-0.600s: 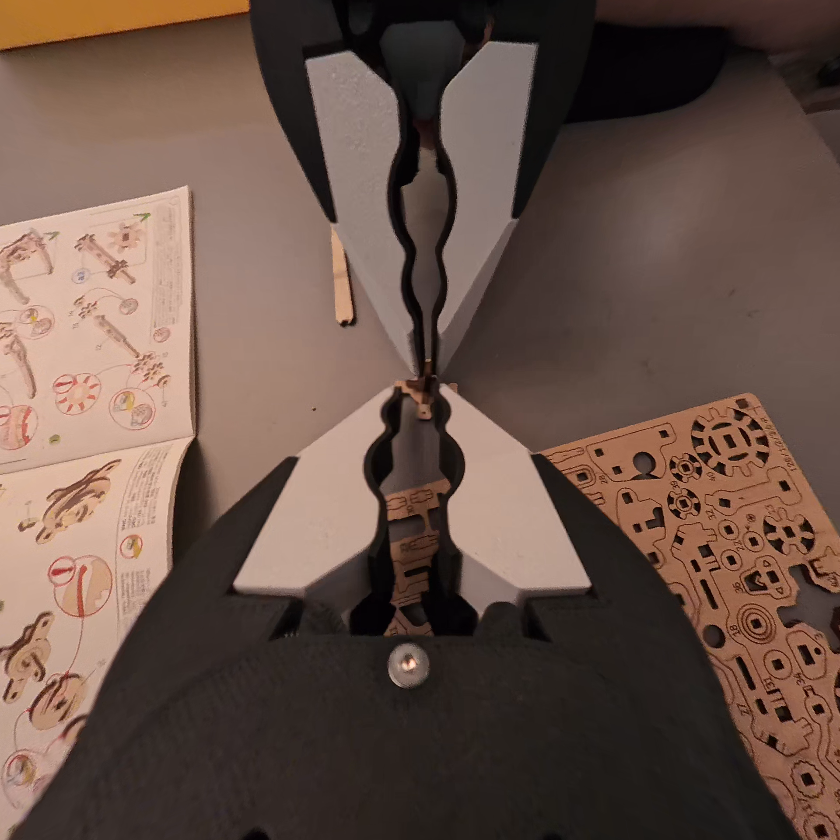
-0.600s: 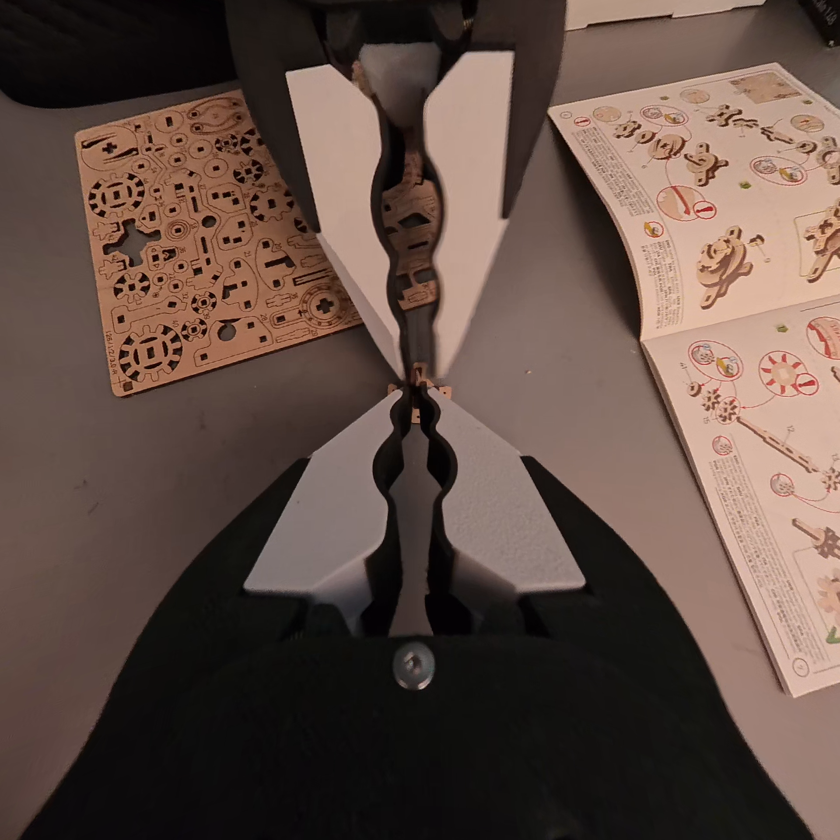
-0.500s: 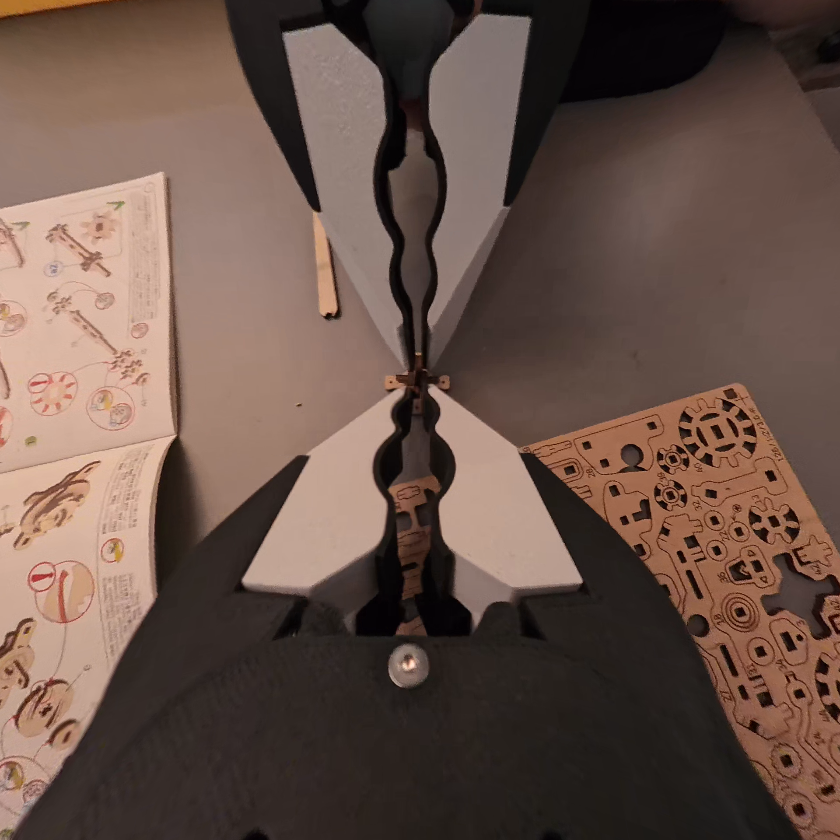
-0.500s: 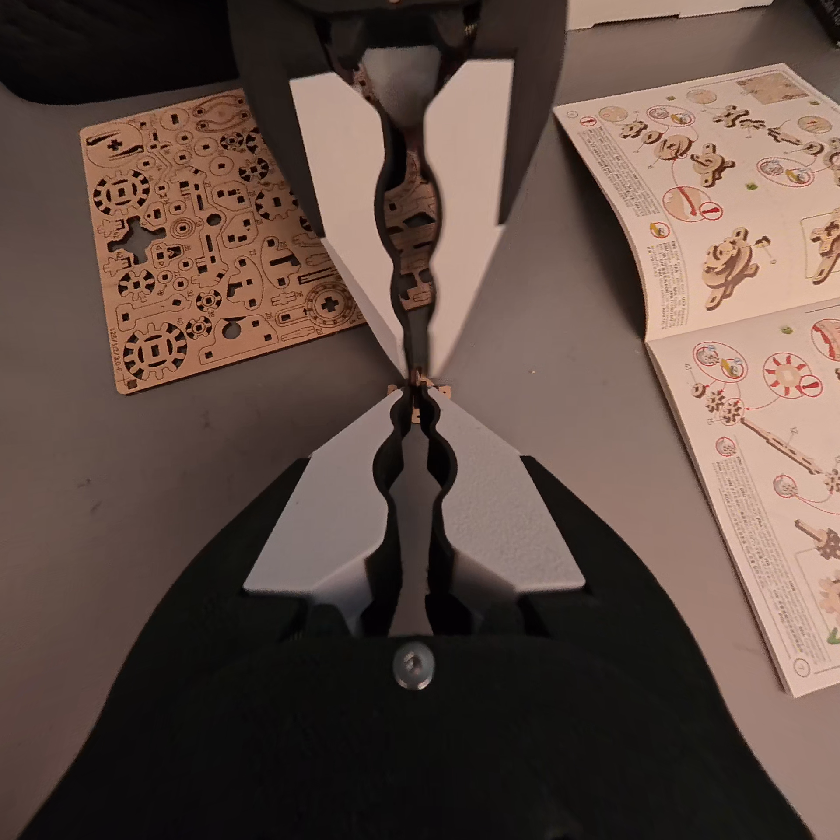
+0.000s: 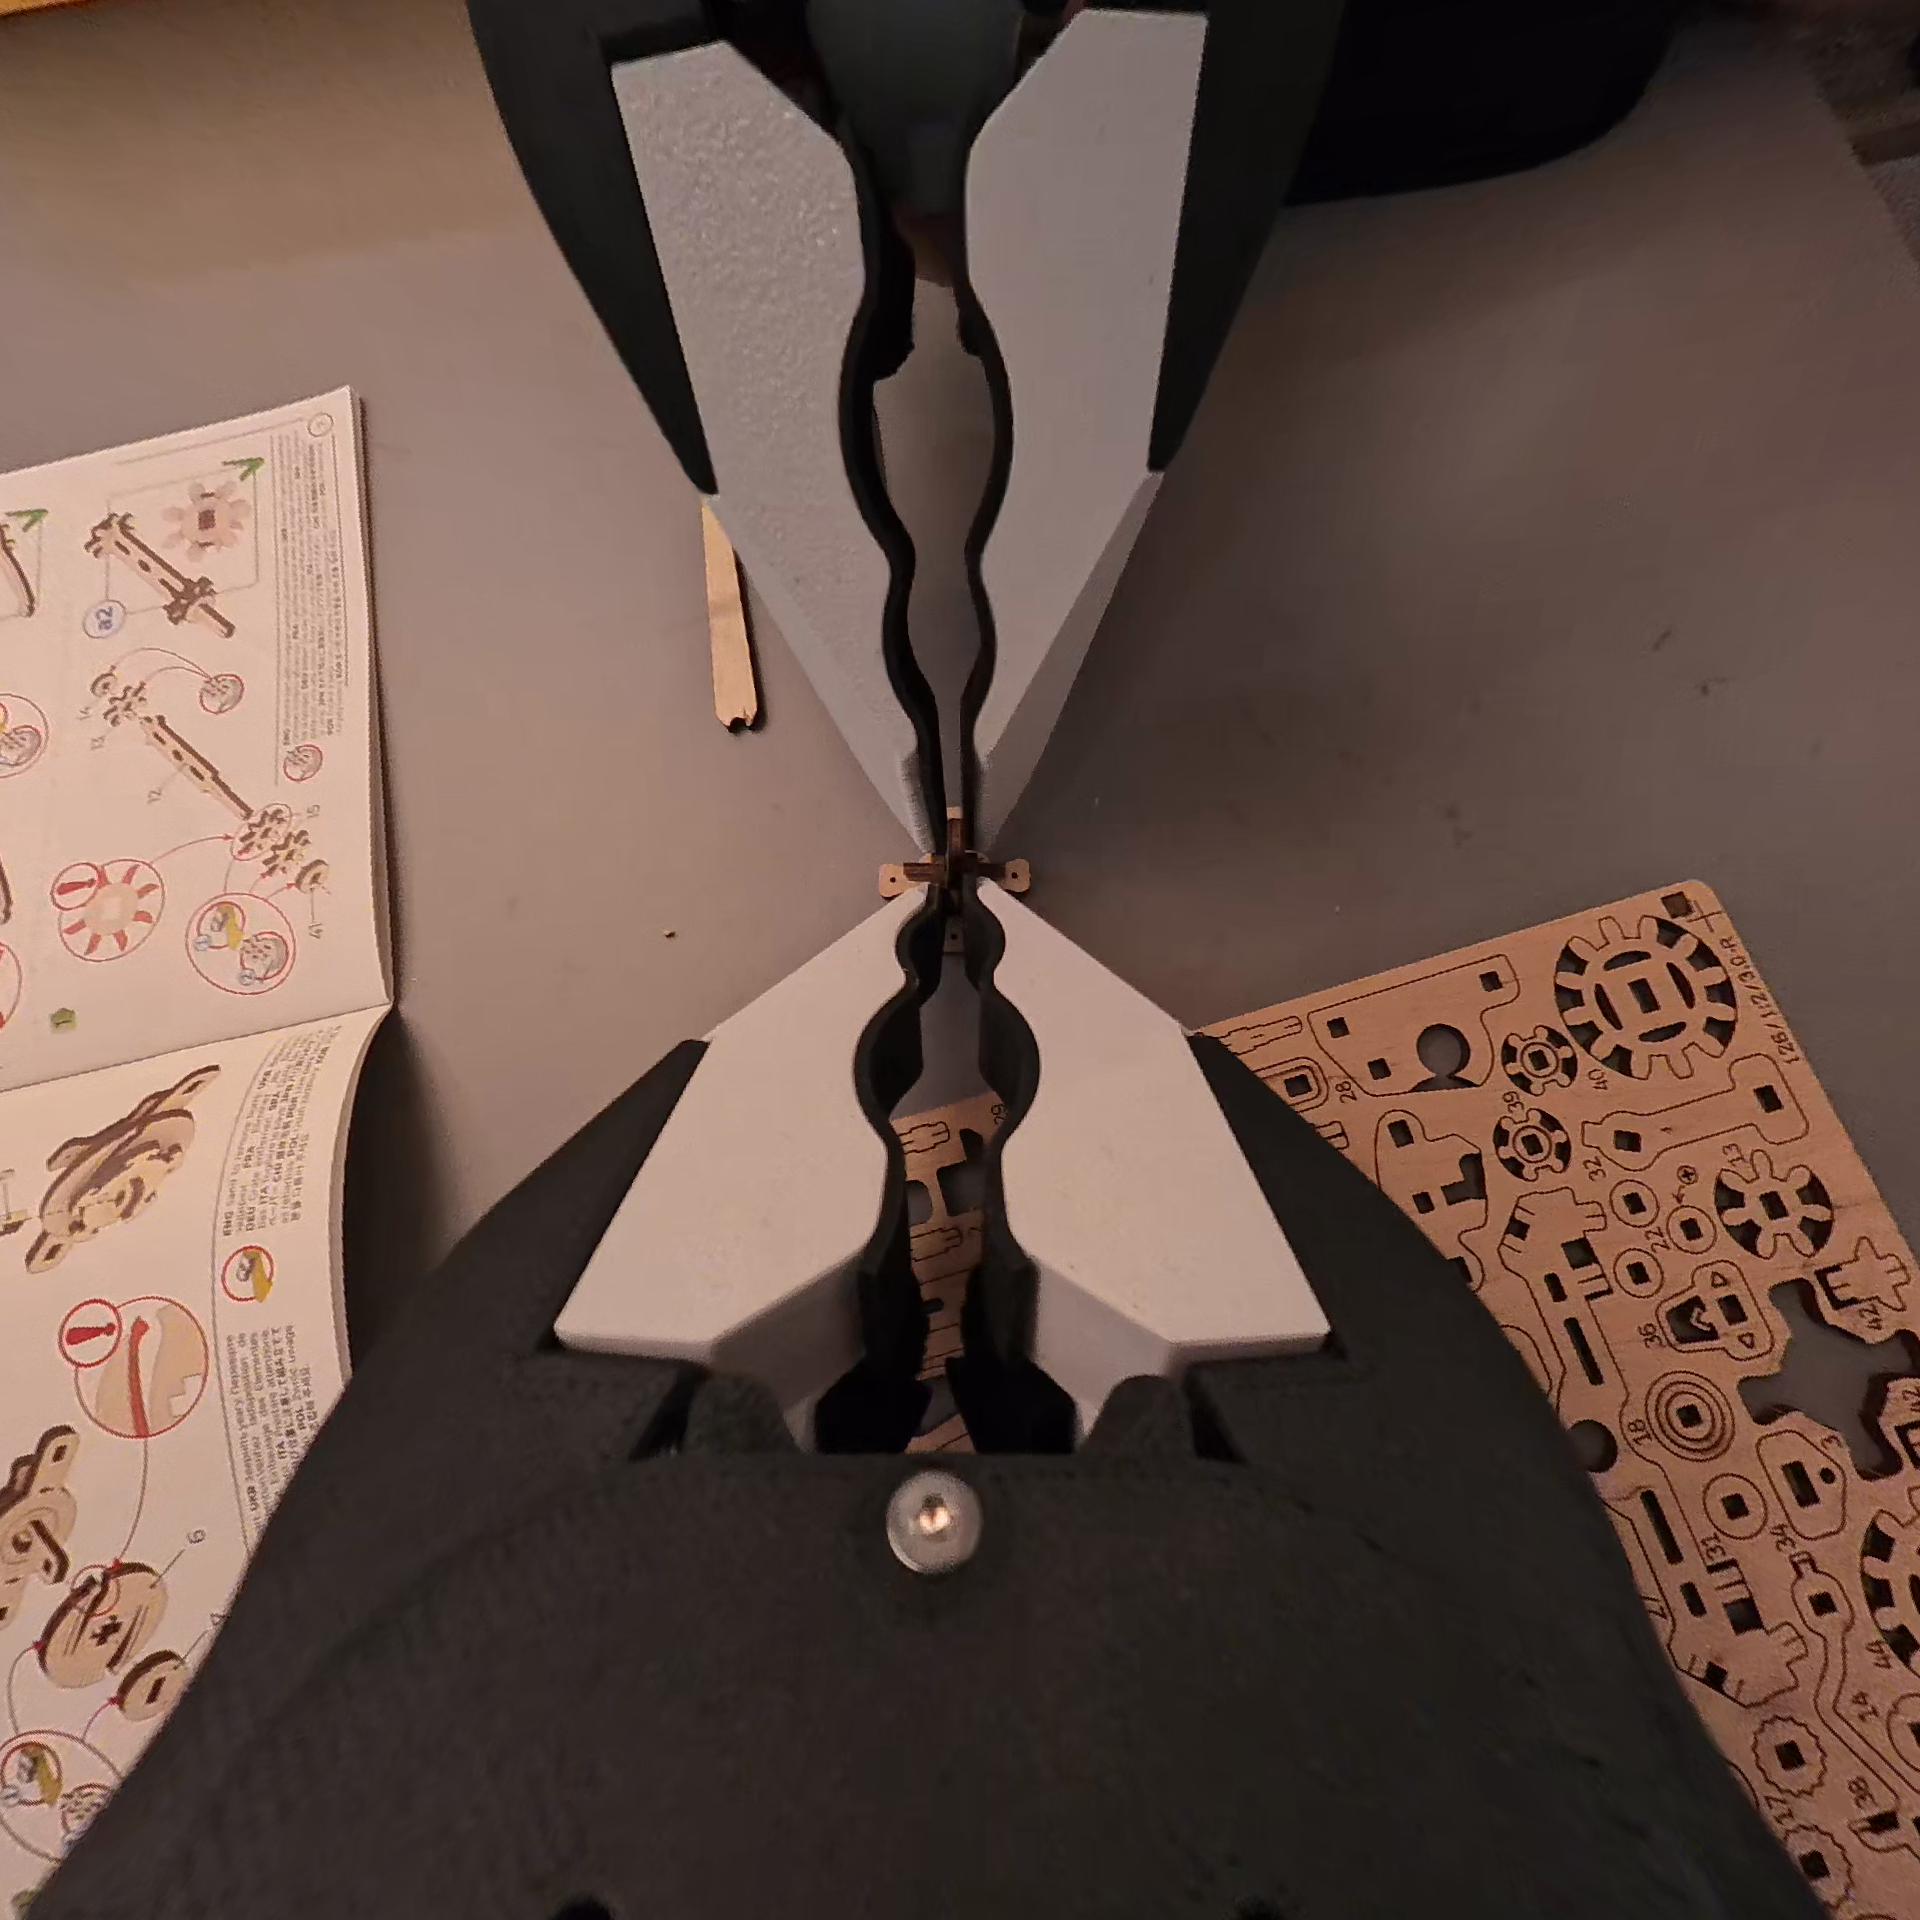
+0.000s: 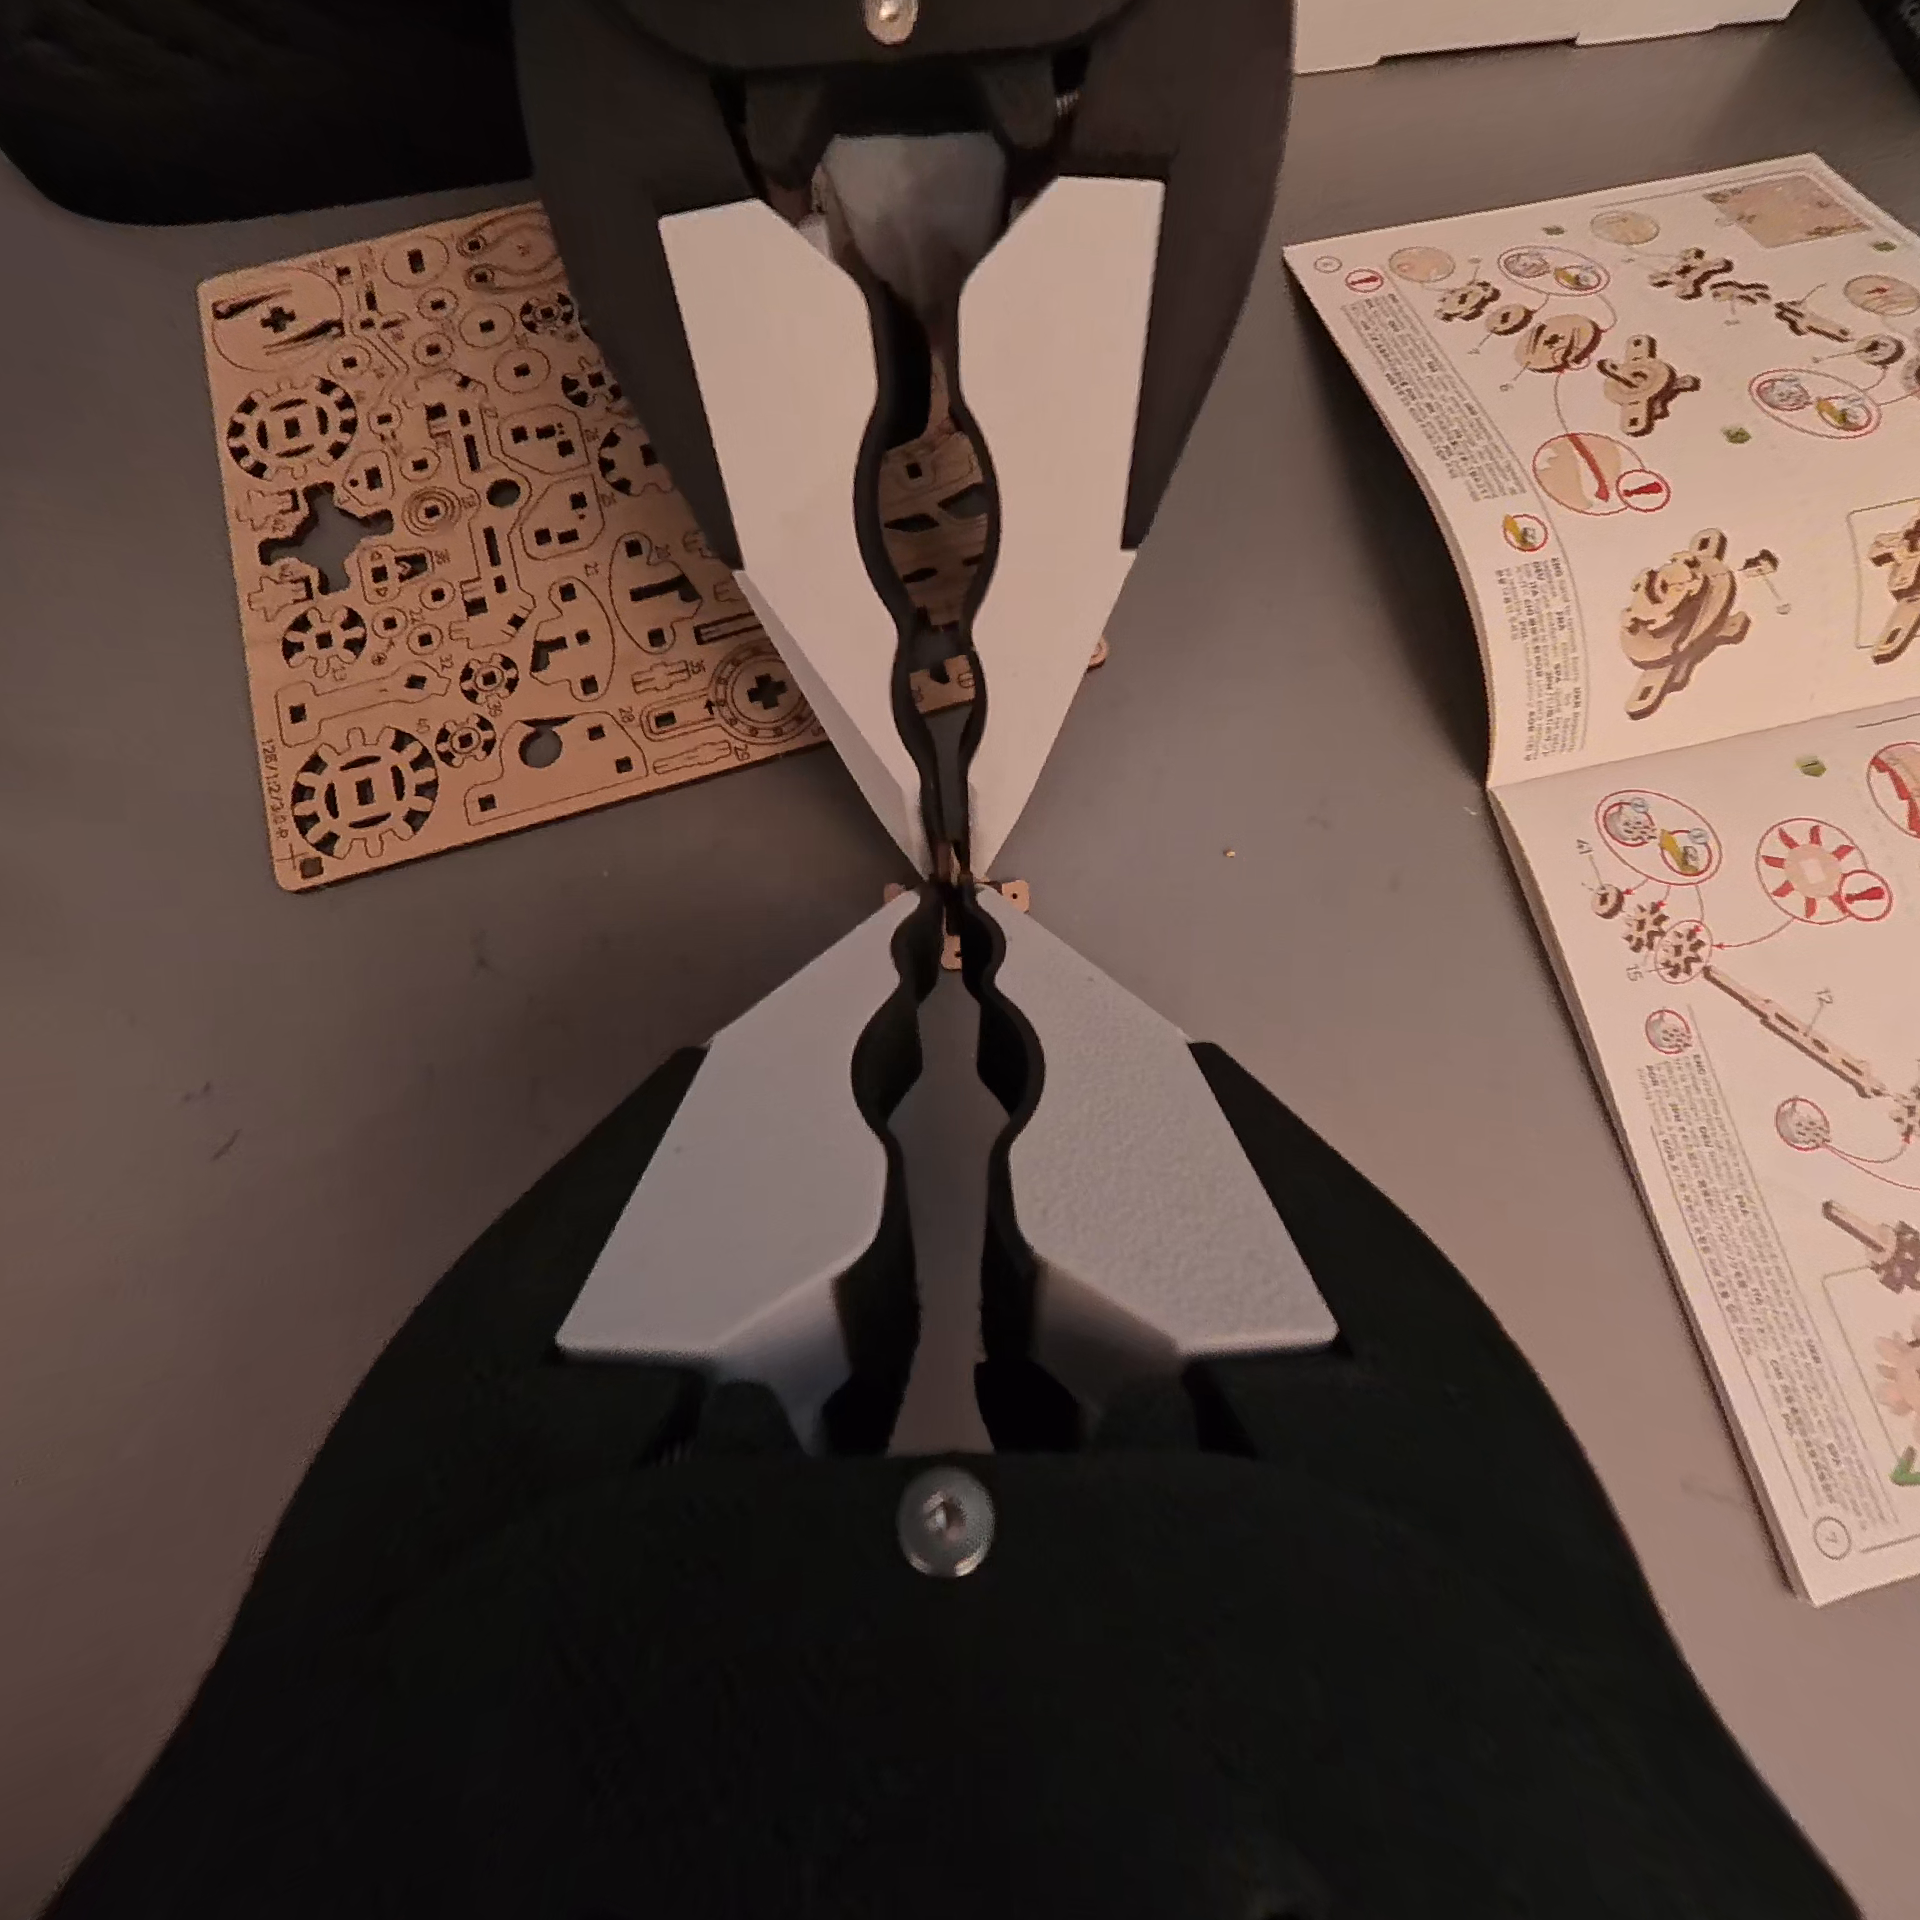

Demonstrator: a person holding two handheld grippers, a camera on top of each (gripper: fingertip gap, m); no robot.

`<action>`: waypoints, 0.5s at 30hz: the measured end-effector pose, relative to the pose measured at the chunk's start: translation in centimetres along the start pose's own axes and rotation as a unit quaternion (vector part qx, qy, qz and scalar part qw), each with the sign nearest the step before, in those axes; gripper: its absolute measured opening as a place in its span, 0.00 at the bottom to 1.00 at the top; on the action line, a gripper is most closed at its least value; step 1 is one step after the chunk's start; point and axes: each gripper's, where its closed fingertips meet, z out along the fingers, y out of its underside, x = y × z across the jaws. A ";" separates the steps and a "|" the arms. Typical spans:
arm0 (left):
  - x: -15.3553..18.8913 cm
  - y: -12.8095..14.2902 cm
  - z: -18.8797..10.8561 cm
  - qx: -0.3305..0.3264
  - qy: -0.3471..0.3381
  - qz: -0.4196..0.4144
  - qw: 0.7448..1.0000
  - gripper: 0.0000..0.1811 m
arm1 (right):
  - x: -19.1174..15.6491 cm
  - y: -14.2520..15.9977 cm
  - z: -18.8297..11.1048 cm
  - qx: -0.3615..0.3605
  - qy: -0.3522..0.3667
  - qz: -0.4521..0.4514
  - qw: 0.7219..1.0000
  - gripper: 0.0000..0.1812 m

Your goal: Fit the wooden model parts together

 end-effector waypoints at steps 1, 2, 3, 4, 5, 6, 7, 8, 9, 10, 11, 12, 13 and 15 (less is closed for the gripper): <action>0.0 0.0 0.0 0.000 0.001 -0.001 1.000 0.00 | 0.0 0.0 0.0 -0.003 0.006 -0.011 1.000 0.01; 0.0 0.0 0.0 0.001 0.002 -0.002 1.000 0.00 | 0.0 0.0 0.0 -0.007 0.010 -0.015 1.000 0.01; 0.0 0.0 0.0 0.002 0.003 -0.004 1.000 0.00 | 0.0 0.0 0.0 -0.008 0.011 -0.014 1.000 0.01; 0.0 0.0 0.0 0.003 0.004 -0.005 1.000 0.00 | 0.0 0.1 0.0 -0.008 0.009 -0.010 1.000 0.01; 0.0 0.0 0.0 0.003 0.004 -0.005 1.000 0.00 | 0.0 0.1 0.0 -0.008 0.008 -0.006 1.000 0.01; 0.0 0.0 0.0 0.003 0.005 -0.006 1.000 0.00 | 0.0 0.1 0.0 -0.007 0.006 -0.003 1.000 0.01; 0.0 0.0 0.0 0.003 0.004 -0.005 1.000 0.00 | 0.0 0.1 0.0 -0.007 0.005 0.000 1.000 0.01; 0.0 0.0 0.0 0.002 0.003 -0.004 1.000 0.00 | 0.0 0.1 0.0 -0.008 0.004 0.000 1.000 0.01; 0.0 0.0 0.0 0.002 0.002 -0.003 1.000 0.00 | 0.0 0.1 0.0 -0.009 0.005 -0.003 1.000 0.01; 0.0 0.0 0.0 0.002 0.001 -0.001 1.000 0.00 | 0.0 0.2 0.0 -0.010 0.006 -0.005 1.000 0.01; 0.1 -0.1 0.0 0.002 0.002 -0.001 1.000 0.00 | -0.1 0.2 0.0 -0.011 0.006 -0.007 1.000 0.01; 0.1 -0.1 0.1 0.002 0.002 0.000 1.000 0.00 | -0.1 0.2 -0.1 -0.012 0.005 -0.008 1.000 0.01; 0.1 -0.1 0.1 0.002 0.003 0.000 1.000 0.00 | -0.1 0.2 -0.1 -0.012 0.004 -0.007 1.000 0.01; 0.1 -0.1 0.1 0.001 0.003 0.000 1.000 0.01 | -0.1 0.2 -0.1 -0.012 0.004 -0.006 1.000 0.01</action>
